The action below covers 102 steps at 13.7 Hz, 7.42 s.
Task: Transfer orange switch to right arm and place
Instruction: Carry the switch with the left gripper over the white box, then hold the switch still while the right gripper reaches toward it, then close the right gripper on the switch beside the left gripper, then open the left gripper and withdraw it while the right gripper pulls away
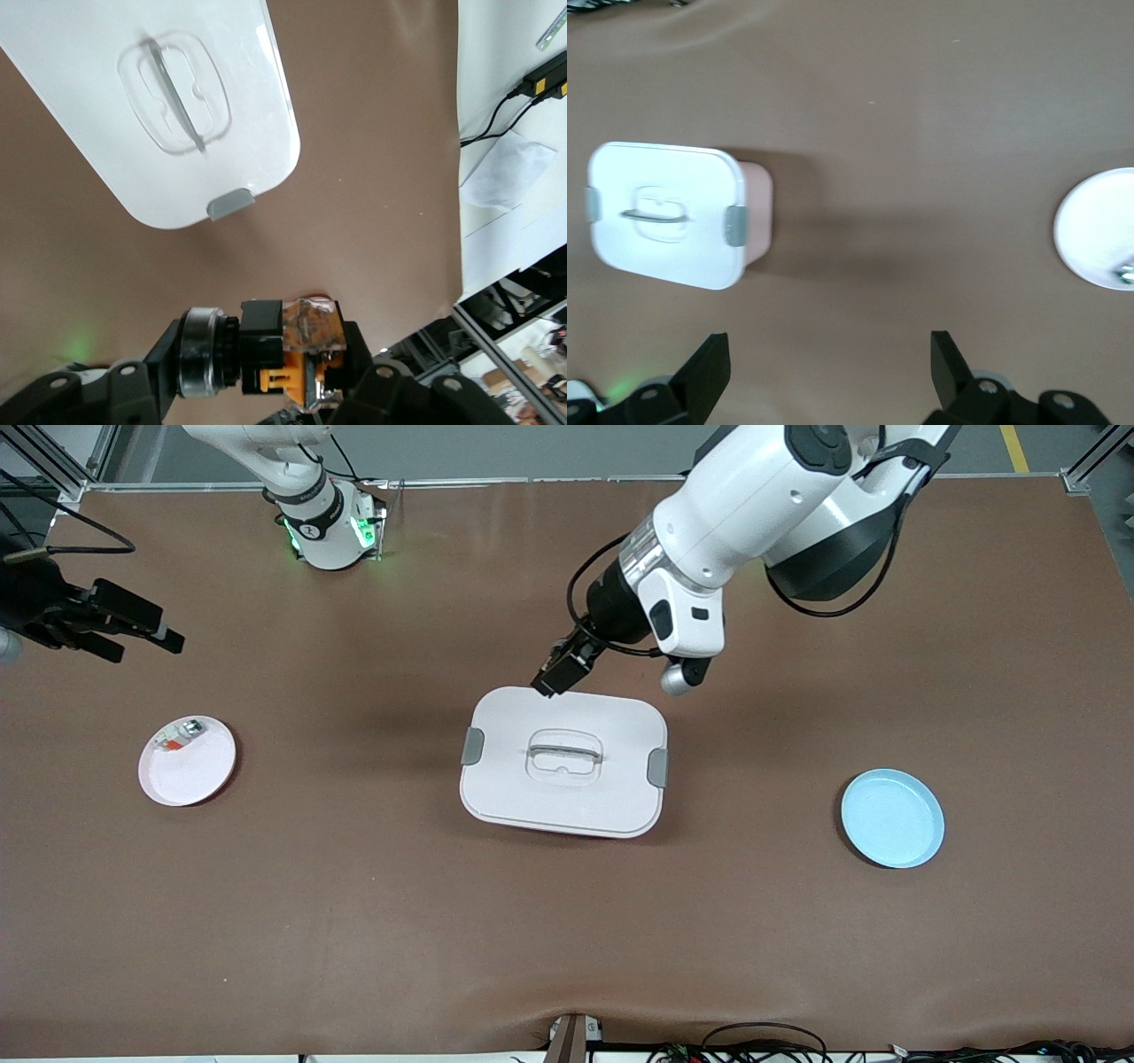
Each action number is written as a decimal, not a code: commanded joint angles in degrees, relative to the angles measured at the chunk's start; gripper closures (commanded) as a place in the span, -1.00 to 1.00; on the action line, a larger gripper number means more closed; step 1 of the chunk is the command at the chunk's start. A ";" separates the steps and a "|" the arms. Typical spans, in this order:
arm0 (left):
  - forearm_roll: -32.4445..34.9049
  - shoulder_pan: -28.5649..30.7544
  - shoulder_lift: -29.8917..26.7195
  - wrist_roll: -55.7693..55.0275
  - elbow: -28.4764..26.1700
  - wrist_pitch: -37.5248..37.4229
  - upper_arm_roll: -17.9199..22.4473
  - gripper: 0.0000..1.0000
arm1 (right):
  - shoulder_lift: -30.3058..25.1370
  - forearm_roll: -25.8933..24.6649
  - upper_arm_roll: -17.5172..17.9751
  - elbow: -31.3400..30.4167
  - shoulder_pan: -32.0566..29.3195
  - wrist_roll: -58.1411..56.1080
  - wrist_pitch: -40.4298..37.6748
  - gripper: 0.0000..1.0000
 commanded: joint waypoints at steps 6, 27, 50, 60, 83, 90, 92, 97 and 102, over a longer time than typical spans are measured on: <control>10.80 -7.43 5.62 -18.45 0.76 13.02 0.26 0.53 | -0.40 6.88 -0.18 -2.09 2.17 0.16 5.45 -1.00; 13.21 -10.87 7.48 -36.50 1.02 16.55 0.26 0.52 | -0.76 31.22 -0.09 -13.43 13.24 -10.89 25.92 -1.00; 13.82 -10.87 6.51 -36.15 1.02 11.98 -0.01 0.52 | -1.98 38.61 -0.18 -20.63 20.53 -12.50 25.41 -1.00; 13.64 -11.66 6.78 -36.23 1.02 12.07 -0.01 0.52 | -0.31 38.52 -0.18 -20.63 22.74 -14.69 29.45 -1.00; 13.73 -11.57 5.90 -36.32 1.11 12.16 -0.09 0.52 | 1.98 38.52 -0.09 -20.28 23.88 -15.75 30.77 1.00; 13.82 -11.57 5.81 -35.97 1.20 12.33 -0.09 -0.67 | 2.15 38.52 -0.18 -20.19 23.79 -15.66 30.51 1.00; 13.82 -11.57 5.20 -36.06 1.20 12.33 -0.09 -1.00 | 2.15 38.43 -0.18 -19.93 23.71 -15.75 30.51 1.00; 13.82 -10.52 4.76 -35.27 1.20 12.59 0.26 -1.00 | 2.94 37.82 -0.44 -19.49 22.83 -22.85 30.51 1.00; 14.09 -6.22 0.81 -22.99 1.11 7.70 -0.18 -1.00 | 5.75 27.12 -0.53 -15.37 20.46 -25.59 28.67 1.00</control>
